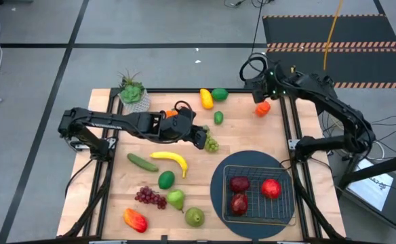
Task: Build produce basket
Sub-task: Put the pumpkin into the gold wire basket
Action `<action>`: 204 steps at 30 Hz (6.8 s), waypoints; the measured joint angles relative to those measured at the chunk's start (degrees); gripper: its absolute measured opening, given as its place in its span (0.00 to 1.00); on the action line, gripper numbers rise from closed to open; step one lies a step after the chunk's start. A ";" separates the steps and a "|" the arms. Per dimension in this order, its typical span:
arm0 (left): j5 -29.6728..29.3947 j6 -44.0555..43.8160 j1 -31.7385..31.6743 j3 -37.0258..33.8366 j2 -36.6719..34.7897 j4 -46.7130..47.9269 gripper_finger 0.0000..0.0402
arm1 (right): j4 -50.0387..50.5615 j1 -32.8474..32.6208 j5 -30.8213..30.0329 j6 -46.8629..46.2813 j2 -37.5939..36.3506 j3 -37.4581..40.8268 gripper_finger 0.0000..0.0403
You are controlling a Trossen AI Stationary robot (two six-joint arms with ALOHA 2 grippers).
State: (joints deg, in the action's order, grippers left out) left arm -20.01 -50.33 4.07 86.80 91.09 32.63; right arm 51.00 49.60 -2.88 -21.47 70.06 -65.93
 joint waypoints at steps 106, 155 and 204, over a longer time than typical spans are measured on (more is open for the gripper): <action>17.18 20.79 -12.49 0.04 -1.51 7.84 0.26 | -1.43 6.48 23.67 -13.69 -16.23 11.56 0.59; 11.78 -4.90 2.43 0.04 -1.46 -6.33 0.26 | -23.82 -2.44 53.90 5.85 -56.19 11.34 0.58; 10.40 -1.38 4.48 0.04 -1.46 -5.41 0.26 | -29.35 -2.41 52.91 -45.32 -56.02 10.43 0.58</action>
State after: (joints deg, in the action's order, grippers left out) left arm -9.61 -51.71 8.54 86.85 89.62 27.22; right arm 21.65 47.19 50.03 -66.79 14.04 -55.50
